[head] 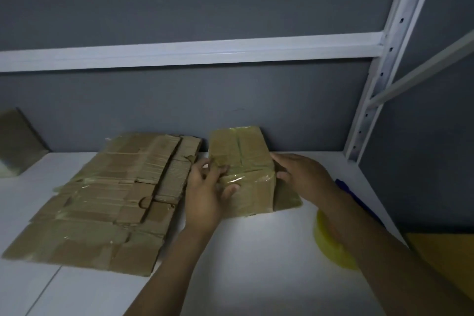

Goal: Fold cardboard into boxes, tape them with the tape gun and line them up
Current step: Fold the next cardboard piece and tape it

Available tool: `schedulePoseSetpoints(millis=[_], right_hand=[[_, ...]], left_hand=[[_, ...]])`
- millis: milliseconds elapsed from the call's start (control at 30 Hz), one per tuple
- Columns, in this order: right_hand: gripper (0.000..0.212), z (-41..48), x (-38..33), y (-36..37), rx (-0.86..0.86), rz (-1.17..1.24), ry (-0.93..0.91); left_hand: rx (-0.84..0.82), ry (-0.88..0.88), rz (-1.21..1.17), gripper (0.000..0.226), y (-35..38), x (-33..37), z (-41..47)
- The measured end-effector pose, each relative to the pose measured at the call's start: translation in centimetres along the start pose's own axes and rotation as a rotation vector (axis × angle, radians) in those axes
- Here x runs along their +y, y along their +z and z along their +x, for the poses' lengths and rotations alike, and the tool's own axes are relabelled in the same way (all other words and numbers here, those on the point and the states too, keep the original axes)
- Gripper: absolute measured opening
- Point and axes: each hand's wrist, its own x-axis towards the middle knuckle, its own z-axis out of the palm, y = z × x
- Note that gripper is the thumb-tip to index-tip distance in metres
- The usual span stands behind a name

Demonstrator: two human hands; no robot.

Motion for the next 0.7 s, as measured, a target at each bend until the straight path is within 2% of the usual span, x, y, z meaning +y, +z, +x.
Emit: schedulePoseSetpoints(millis=[67, 167, 233, 333, 400, 533, 633, 700], right_hand=[[0.053, -1.0, 0.9, 0.1, -0.039, 0.048, 0.077], [0.055, -4.5, 3.7, 0.7, 0.125, 0.089, 0.286], [0.055, -7.2, 5.7, 1.7, 0.194, 0.056, 0.486], [0.038, -9.1, 7.7, 3.5, 0.105, 0.081, 0.733], [0.029, -9.4, 8.8, 3.8, 0.052, 0.117, 0.735], [0.019, -10.1, 10.2, 2.7, -0.053, 0.160, 0.697], [0.016, -11.0, 9.7, 2.3, -0.006, 0.185, 0.676], [0.016, -11.2, 8.7, 2.0, 0.068, 0.232, 0.641]], left_hand=[[-0.020, 0.043, 0.056, 0.058, 0.8, 0.5, 0.7], [-0.110, 0.001, -0.008, 0.068, 1.4, 0.8, 1.5], [-0.133, -0.002, -0.023, 0.069, 1.6, 0.7, 2.0], [-0.153, -0.012, 0.032, 0.057, 1.9, 1.1, 2.6], [-0.122, 0.011, 0.152, 0.046, 2.2, 1.5, 2.8], [0.018, 0.143, 0.325, 0.054, 3.3, 2.8, 2.1], [0.130, 0.287, 0.219, 0.038, 4.0, 5.4, 0.6], [0.040, 0.347, 0.105, 0.030, 4.5, 7.3, -0.3]])
